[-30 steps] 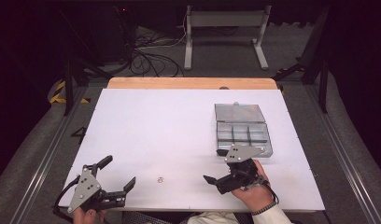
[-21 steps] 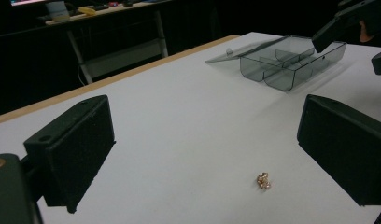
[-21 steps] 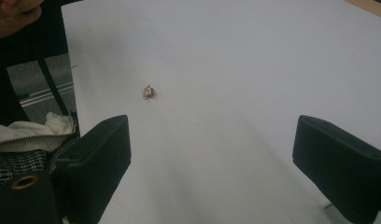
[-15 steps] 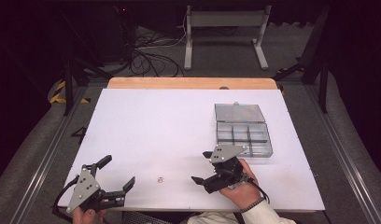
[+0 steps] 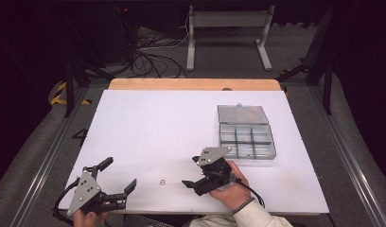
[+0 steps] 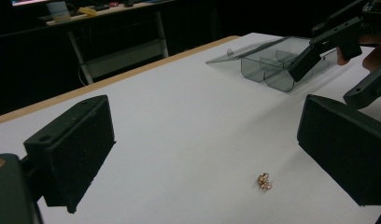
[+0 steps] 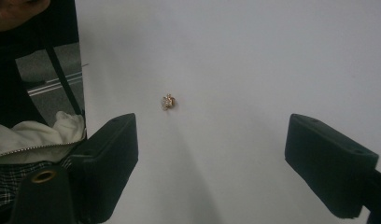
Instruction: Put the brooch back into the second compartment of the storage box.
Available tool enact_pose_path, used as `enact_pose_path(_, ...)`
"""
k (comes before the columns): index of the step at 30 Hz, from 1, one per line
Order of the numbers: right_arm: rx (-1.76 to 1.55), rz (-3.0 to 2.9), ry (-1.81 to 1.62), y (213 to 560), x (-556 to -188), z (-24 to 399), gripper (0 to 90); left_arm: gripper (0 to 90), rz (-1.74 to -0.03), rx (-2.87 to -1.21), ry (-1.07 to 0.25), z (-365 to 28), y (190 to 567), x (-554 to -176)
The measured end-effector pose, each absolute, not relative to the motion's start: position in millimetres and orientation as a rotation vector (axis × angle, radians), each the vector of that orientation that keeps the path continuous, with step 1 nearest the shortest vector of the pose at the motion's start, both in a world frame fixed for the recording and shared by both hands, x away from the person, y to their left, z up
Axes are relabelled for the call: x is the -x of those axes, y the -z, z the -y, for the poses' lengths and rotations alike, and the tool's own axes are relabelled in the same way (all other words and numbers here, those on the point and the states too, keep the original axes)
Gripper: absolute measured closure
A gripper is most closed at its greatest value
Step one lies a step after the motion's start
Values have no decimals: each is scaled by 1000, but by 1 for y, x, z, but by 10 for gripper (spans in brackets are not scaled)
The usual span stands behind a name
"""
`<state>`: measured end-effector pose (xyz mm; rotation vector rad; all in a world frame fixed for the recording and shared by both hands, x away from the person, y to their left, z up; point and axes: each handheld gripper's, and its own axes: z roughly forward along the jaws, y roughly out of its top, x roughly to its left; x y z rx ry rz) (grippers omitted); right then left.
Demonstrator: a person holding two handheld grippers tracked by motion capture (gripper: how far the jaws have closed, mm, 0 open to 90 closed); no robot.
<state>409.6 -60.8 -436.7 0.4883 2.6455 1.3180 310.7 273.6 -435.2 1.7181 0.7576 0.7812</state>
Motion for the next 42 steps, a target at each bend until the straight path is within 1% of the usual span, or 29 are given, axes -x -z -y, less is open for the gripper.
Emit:
enact_pose_path(11,-466,-2687,-1299,444,-413,37,233,45,-758,-1720,-782,-274,435,-311)
enact_pose_path(28,-423,-2744,-1269,459,-416,3,317,46,-753,-1719,-781,-274,435,-311)
enact_pose_path(42,-418,-2777,-1264,471,-419,-14,334,46,-751,-1724,-777,-273,435,-310)
